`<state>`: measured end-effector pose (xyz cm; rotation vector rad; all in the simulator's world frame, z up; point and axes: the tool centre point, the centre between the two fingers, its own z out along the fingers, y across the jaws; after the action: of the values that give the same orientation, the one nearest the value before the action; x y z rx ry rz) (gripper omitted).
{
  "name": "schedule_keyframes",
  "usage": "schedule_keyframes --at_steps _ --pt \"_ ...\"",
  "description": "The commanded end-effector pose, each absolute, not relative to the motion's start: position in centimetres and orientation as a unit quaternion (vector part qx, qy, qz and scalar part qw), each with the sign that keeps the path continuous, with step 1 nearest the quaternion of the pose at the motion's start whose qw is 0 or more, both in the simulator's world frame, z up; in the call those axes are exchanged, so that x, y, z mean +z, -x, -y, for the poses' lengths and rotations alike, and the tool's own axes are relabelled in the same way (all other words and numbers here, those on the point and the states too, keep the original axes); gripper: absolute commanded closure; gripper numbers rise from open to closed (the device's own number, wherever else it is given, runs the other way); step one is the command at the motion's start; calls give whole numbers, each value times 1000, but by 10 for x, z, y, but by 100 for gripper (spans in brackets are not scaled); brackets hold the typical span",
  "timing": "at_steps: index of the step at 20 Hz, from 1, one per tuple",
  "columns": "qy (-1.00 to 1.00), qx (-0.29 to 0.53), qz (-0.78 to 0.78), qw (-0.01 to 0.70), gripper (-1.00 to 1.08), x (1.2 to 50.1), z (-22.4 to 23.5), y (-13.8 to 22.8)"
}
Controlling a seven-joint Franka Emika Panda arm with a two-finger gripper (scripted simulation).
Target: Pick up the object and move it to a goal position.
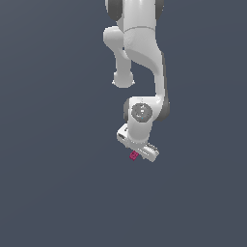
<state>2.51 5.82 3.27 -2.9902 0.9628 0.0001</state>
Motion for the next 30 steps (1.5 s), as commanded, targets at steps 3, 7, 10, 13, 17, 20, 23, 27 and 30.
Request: schedule_keyframes --at_steps 3,7,10,13,17,20,23,27,30 --pt "952 0 -307 0 -92 15 -58 -25" --pt "952 0 -307 0 -92 12 -59 -26" --pt "952 0 -307 0 108 12 -59 -26" --pt "952 0 -307 0 108 12 -59 -26" --pt "952 0 -307 0 108 12 -59 -26" --pt "952 0 -307 0 108 14 -59 -26" --pt "952 0 -307 0 108 21 -62 -27" --pt "952 0 -307 0 108 40 -71 -29" --pt "952 0 -307 0 108 61 -79 -32"
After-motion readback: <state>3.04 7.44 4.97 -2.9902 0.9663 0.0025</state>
